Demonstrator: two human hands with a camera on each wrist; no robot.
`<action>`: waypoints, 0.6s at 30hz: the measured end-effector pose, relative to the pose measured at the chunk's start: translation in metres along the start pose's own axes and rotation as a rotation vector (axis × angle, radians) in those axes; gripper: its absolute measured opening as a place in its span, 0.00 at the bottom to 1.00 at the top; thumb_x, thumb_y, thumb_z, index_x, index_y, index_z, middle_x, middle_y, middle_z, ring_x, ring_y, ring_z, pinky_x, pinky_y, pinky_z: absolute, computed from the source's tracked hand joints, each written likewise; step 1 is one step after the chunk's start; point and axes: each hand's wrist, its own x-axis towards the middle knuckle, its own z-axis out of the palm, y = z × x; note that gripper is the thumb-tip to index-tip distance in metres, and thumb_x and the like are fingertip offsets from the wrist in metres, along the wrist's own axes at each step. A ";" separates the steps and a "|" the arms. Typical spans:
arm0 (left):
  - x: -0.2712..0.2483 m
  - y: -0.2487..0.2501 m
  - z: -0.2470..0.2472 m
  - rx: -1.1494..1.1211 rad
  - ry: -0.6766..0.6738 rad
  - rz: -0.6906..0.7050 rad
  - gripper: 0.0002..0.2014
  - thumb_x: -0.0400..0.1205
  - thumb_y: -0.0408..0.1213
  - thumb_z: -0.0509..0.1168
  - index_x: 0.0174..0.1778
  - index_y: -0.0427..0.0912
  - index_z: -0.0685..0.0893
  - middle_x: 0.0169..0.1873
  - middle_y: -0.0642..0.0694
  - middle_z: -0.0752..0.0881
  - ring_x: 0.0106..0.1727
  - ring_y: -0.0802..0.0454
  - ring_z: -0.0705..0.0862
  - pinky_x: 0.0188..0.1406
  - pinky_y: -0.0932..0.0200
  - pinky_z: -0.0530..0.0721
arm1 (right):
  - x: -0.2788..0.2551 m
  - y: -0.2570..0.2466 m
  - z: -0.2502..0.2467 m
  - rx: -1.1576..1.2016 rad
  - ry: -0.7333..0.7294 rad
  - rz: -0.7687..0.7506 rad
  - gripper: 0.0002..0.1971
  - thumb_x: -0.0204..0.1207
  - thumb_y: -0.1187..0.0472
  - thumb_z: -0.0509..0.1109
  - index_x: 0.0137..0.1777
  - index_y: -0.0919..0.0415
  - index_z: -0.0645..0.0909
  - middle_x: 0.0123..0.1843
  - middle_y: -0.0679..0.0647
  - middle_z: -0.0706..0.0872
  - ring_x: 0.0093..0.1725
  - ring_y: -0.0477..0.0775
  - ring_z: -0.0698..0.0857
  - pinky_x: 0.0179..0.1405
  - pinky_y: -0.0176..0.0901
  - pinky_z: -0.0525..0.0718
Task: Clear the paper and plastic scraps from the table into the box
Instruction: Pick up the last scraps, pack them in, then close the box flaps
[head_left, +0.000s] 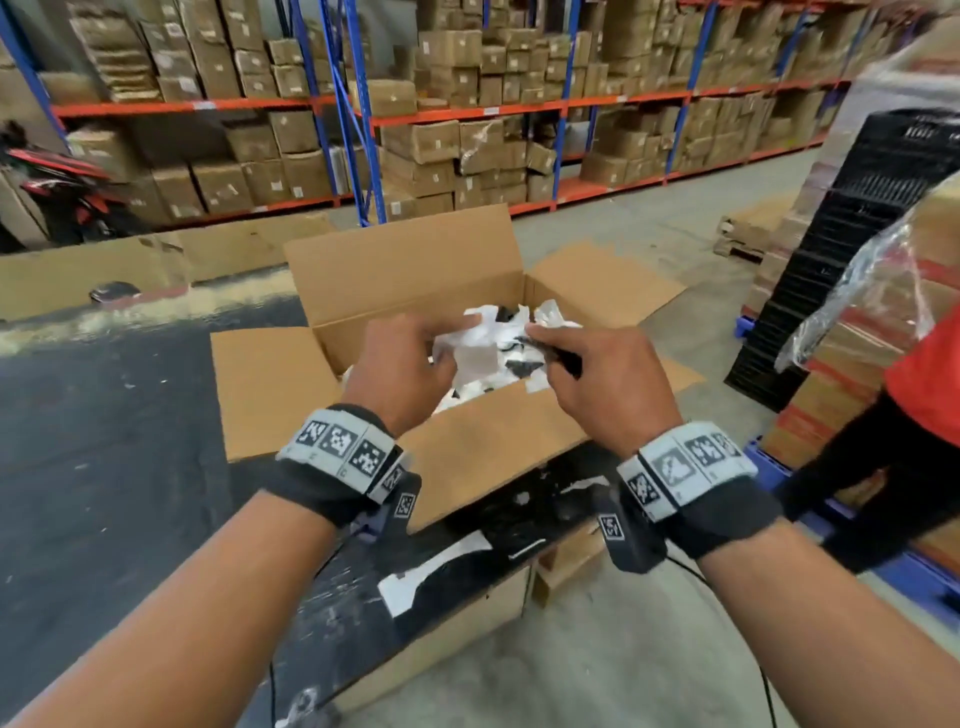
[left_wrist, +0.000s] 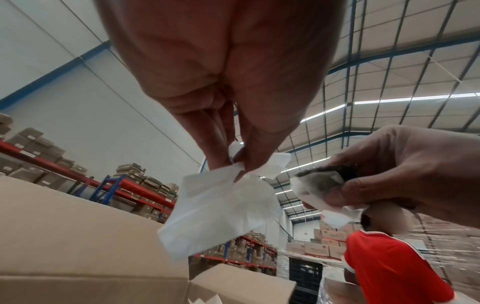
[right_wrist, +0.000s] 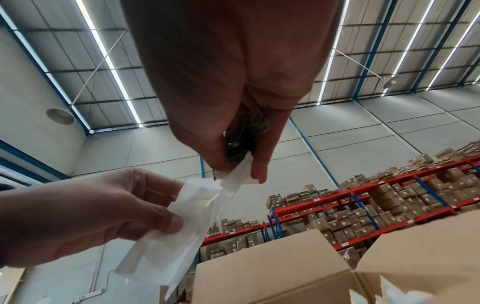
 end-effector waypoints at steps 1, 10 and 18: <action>0.014 0.000 0.002 0.014 0.000 -0.019 0.22 0.81 0.30 0.64 0.65 0.58 0.90 0.37 0.50 0.92 0.23 0.50 0.80 0.26 0.67 0.79 | 0.017 0.006 0.000 -0.013 -0.013 -0.006 0.17 0.76 0.61 0.73 0.63 0.47 0.89 0.50 0.52 0.94 0.44 0.53 0.91 0.49 0.35 0.83; 0.122 -0.042 0.026 0.161 -0.032 -0.244 0.23 0.80 0.29 0.68 0.70 0.52 0.88 0.67 0.48 0.88 0.58 0.49 0.88 0.49 0.65 0.78 | 0.181 0.055 0.062 -0.204 -0.391 -0.137 0.08 0.77 0.61 0.72 0.50 0.54 0.92 0.39 0.52 0.88 0.42 0.60 0.86 0.40 0.44 0.83; 0.166 -0.091 0.062 0.346 -0.162 -0.481 0.19 0.79 0.33 0.74 0.67 0.46 0.88 0.64 0.44 0.89 0.61 0.46 0.86 0.52 0.61 0.77 | 0.250 0.084 0.136 -0.267 -0.701 -0.195 0.09 0.75 0.57 0.77 0.34 0.53 0.83 0.31 0.51 0.84 0.34 0.57 0.83 0.33 0.40 0.80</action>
